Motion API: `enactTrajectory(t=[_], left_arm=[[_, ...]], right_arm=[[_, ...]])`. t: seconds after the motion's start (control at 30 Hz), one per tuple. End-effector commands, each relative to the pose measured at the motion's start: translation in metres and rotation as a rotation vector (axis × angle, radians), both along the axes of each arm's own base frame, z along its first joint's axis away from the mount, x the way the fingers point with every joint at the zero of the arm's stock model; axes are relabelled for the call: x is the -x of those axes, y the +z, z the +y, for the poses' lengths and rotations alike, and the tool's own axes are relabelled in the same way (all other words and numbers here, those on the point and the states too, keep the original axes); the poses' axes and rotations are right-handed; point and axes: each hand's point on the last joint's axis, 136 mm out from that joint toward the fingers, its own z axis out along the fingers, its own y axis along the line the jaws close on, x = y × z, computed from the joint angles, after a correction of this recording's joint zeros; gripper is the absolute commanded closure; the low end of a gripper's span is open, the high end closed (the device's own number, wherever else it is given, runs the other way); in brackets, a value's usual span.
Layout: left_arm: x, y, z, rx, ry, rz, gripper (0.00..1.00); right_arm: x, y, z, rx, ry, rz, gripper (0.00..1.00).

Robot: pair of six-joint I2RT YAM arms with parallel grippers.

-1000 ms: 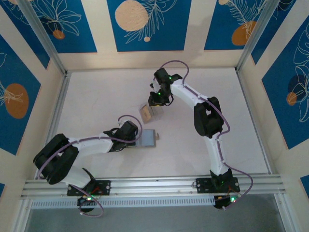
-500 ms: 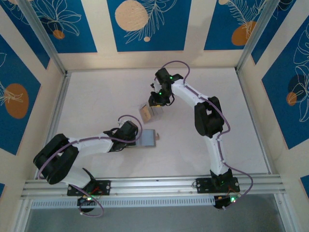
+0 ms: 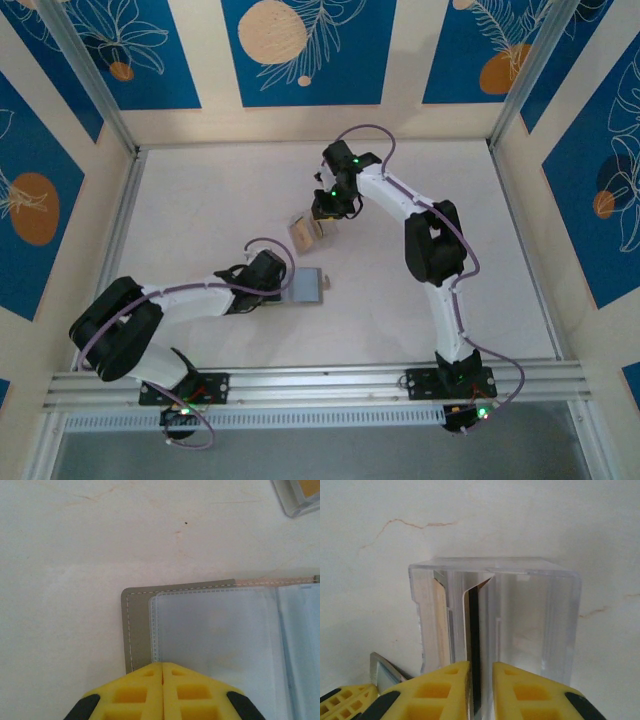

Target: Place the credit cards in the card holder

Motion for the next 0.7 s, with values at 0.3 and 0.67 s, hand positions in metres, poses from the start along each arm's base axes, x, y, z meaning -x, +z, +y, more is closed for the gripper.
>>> enactTrajectory(t=[0.3, 0.67], left_arm=[[0.039, -0.037, 0.016, -0.053, -0.026, 0.193, 0.94], [0.040, -0.038, 0.015, -0.052, -0.028, 0.196, 0.94]], right_arm=[[0.023, -0.011, -0.001, 0.121, 0.053, 0.023, 0.82], [0.023, -0.018, -0.001, 0.101, 0.047, 0.058, 0.82]])
